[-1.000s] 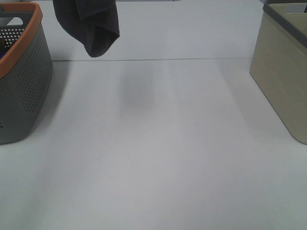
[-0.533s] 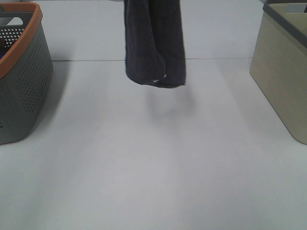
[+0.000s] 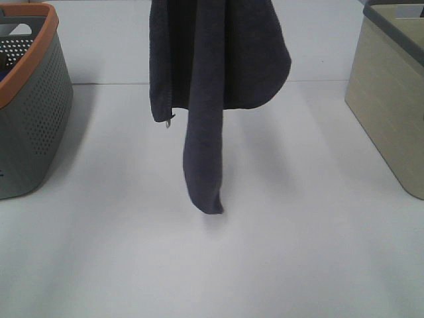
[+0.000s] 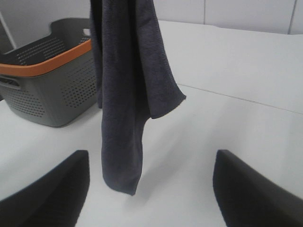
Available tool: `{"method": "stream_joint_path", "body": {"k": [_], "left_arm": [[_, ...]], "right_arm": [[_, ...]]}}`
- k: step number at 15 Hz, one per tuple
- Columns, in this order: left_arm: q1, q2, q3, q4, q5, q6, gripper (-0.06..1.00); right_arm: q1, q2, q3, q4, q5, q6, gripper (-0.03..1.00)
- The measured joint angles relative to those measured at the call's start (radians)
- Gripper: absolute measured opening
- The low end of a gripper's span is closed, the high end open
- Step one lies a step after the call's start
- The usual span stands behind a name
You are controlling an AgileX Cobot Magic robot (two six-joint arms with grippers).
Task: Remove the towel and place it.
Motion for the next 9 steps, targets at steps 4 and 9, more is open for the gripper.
{"method": "stream_joint_path", "body": {"k": [4,9], "left_arm": [[0.000,0.009,0.000,0.003,0.037,0.000,0.00],[-0.001,0.009,0.071,0.003,0.085,-0.029,0.00]], "right_arm": [[0.000,0.230,0.000,0.285,0.027,-0.392,0.71],[0.002,0.474,0.000,0.527,0.054,-0.694,0.68]]}}
